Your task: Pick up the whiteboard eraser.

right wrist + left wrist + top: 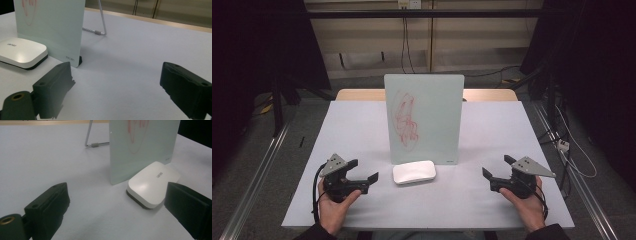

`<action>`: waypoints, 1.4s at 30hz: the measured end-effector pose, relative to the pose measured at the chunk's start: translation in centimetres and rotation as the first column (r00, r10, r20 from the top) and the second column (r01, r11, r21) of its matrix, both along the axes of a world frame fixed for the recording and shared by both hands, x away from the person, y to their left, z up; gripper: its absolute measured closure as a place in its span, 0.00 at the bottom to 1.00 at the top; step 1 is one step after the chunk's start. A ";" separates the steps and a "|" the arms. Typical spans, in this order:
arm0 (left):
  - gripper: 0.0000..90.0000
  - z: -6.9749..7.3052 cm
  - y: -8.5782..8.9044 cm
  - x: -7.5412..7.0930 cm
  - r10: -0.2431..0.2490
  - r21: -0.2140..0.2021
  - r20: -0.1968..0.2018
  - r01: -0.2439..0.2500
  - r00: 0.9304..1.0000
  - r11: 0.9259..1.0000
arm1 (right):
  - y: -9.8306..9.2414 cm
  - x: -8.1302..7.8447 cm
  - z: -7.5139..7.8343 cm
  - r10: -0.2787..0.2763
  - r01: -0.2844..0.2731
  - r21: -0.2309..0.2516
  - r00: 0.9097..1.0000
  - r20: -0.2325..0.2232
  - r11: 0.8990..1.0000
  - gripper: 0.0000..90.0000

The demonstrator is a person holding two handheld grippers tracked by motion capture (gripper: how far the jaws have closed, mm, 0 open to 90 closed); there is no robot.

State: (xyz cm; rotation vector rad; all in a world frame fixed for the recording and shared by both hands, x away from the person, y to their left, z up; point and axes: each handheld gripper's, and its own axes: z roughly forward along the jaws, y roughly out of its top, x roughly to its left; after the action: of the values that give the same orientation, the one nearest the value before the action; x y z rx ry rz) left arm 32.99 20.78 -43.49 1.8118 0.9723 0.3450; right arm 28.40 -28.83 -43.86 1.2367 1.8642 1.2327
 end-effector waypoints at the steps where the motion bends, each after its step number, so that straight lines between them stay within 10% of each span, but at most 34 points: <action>1: 0.06 0.0 0.0 0.0 -0.001 0.001 0.000 0.001 1.000 1.000 | 0.0 0.0 0.0 0.001 -0.001 0.001 1.000 -0.003 1.000 0.11; 30: 0.07 0.5 -1.6 -0.1 -0.120 0.048 -0.034 0.121 0.992 0.991 | 0.2 0.2 -0.1 0.015 -0.015 0.004 0.999 -0.028 1.000 0.11; 42: 0.07 0.8 -3.8 0.5 -0.231 0.109 -0.071 0.238 0.970 0.965 | 0.2 0.2 -0.1 0.017 -0.017 0.009 0.999 -0.032 1.000 0.11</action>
State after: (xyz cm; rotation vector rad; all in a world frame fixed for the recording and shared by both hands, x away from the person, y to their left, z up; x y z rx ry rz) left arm 33.53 16.99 -42.70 2.0296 0.7784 0.2068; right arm 28.60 -28.65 -43.94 1.2545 1.8976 1.2379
